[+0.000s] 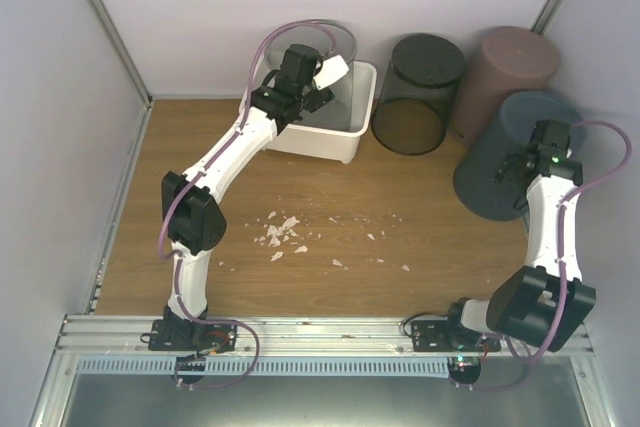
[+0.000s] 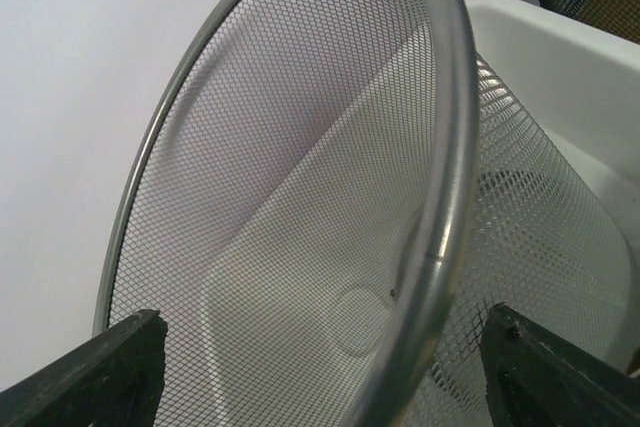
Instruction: Turn the large container upside down
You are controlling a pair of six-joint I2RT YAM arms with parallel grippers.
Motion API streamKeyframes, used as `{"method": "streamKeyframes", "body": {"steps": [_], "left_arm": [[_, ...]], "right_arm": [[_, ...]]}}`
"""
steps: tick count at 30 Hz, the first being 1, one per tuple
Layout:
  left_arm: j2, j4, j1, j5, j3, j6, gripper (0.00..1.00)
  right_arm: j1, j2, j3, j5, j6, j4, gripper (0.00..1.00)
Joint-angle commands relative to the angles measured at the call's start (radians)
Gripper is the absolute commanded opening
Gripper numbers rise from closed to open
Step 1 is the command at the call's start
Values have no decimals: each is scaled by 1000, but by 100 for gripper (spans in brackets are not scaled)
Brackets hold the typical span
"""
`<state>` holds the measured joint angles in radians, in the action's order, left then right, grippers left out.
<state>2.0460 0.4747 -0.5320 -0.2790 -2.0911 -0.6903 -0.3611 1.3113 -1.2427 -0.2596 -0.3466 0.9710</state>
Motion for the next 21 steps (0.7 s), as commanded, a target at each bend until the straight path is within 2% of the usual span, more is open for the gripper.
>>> {"method": "streamKeyframes", "body": {"steps": [1,4,10,15,21], "left_arm": [[10,78,12,-4,-67,-9,83],[1,168,9,19,-73,-51,76],[-7,354,4,26,-77,-176,74],[-2,389,4,30,-76,-218,70],[-4,419,-7,28,-83,-245,54]], "right_arm": [[-30,9,29,23,34,47,100],[-31,-14,34,41,35,52,100],[-31,-39,38,97,41,49,100],[-31,-48,28,138,49,52,100],[-30,-54,17,158,57,55,100]]}}
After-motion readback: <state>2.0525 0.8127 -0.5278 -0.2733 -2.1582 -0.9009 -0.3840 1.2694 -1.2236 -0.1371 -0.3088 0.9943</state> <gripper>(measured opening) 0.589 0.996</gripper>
